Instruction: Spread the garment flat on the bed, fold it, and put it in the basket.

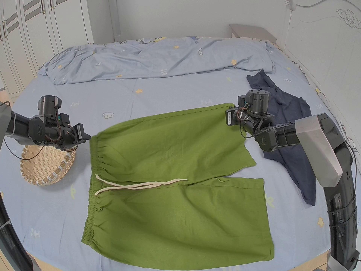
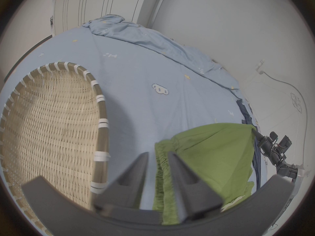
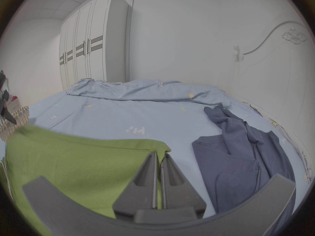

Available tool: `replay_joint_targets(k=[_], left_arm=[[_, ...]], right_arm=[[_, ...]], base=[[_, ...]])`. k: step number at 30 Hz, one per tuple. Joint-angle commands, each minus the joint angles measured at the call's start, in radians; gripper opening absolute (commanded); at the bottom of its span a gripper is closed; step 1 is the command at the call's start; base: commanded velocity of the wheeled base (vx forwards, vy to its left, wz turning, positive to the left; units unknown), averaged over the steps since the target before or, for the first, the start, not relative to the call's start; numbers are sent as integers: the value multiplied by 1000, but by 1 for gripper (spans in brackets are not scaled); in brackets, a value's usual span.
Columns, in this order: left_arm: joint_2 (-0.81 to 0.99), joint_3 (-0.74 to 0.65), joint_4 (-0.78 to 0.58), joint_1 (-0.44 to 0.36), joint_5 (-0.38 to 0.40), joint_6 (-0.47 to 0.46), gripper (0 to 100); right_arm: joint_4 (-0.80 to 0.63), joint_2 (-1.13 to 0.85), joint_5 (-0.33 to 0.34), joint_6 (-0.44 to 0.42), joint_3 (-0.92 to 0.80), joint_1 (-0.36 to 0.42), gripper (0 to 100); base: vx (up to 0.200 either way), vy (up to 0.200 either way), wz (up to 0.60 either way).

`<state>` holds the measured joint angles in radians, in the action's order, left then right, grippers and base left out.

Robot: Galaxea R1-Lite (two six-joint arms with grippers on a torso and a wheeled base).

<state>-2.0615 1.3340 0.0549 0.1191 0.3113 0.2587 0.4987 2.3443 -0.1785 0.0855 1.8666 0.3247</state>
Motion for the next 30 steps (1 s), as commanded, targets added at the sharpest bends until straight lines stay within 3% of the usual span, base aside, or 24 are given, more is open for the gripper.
replay_joint_targets(k=[1, 2, 17, 24, 26, 30], left_arm=[[-11, 10, 3, -6, 6, 1, 100], [-11, 10, 3, -4, 8, 1, 100], [30, -6, 0, -50, 8, 16, 100], [124, -47, -4, -64, 15, 88, 100], [262, -157, -9, -61, 49, 149, 100], [394, -342, -12, -41, 158, 154, 100]], right_arm=[[-2, 18, 7, 0, 5, 7, 0], [-2, 18, 7, 0, 6, 7, 100], [-6, 7, 5, -4, 2, 10, 100], [-16, -99, -9, -41, -69, -24, 100], [-77, -284, -9, -125, -264, -61, 100], [-192, -496, 7, -228, -537, -90, 100]], base=[[0, 0, 0], [0, 0, 0], [0, 0, 0], [0, 0, 0], [0, 0, 0], [0, 0, 0]])
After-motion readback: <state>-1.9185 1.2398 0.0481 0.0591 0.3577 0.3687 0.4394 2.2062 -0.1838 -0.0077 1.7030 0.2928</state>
